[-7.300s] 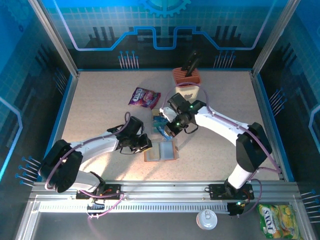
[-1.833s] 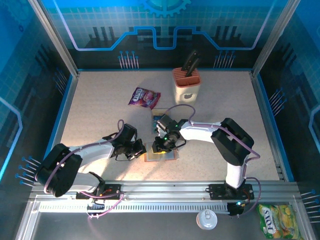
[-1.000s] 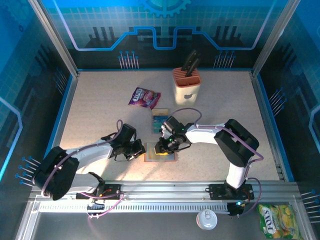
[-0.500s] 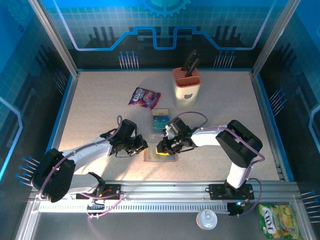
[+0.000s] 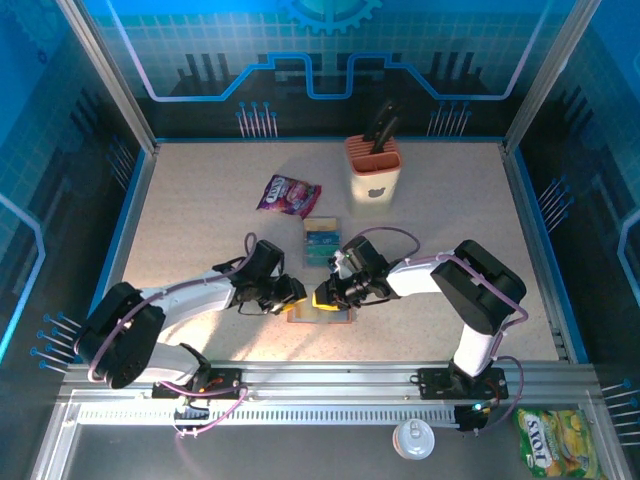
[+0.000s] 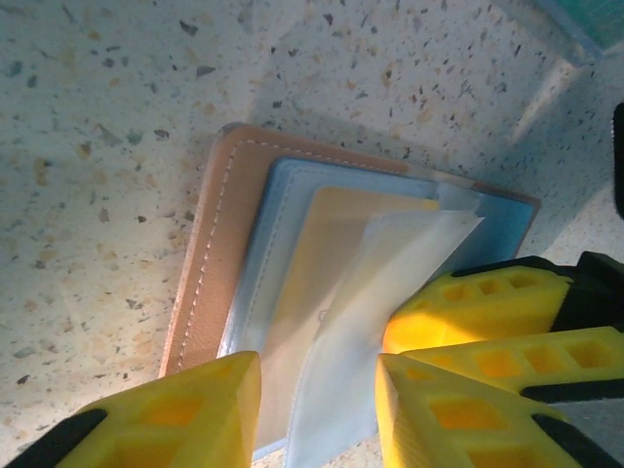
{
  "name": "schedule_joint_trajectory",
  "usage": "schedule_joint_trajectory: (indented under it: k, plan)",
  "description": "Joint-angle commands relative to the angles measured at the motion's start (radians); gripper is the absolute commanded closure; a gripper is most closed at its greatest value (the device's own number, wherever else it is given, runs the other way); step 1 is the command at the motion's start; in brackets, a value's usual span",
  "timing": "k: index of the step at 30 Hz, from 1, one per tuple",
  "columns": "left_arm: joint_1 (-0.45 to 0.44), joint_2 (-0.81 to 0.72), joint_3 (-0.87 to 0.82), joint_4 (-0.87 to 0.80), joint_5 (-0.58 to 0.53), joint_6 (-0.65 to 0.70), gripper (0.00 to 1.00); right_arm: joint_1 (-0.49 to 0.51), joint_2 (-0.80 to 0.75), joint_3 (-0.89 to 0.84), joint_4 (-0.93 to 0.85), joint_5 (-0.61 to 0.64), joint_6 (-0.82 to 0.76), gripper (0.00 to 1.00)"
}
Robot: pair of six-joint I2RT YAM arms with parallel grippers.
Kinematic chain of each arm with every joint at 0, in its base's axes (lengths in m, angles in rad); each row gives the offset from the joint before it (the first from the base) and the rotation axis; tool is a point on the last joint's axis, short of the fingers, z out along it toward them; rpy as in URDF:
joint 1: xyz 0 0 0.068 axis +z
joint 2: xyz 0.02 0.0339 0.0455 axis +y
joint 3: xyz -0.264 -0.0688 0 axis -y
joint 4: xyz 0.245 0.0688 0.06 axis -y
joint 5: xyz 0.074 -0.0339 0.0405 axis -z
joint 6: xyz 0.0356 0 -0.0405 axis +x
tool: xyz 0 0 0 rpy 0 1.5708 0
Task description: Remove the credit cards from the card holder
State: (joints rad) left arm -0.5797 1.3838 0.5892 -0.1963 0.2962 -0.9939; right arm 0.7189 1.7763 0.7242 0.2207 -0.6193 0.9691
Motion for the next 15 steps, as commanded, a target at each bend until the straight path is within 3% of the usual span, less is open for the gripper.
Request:
schedule_joint_trajectory:
  k: [1, 11, 15]
  plan:
    - [-0.016, 0.021, 0.031, 0.018, 0.004, -0.011, 0.62, -0.012, 0.005, -0.023, 0.009, -0.003, 0.014, 0.74]
    - [-0.025, 0.047, 0.031, 0.068, 0.016, -0.038, 0.64, -0.012, 0.008, -0.029, 0.031, -0.021, 0.026, 0.74]
    - [-0.025, 0.047, 0.033, 0.071, 0.015, -0.037, 0.70, -0.013, 0.005, -0.032, 0.032, -0.023, 0.026, 0.74]
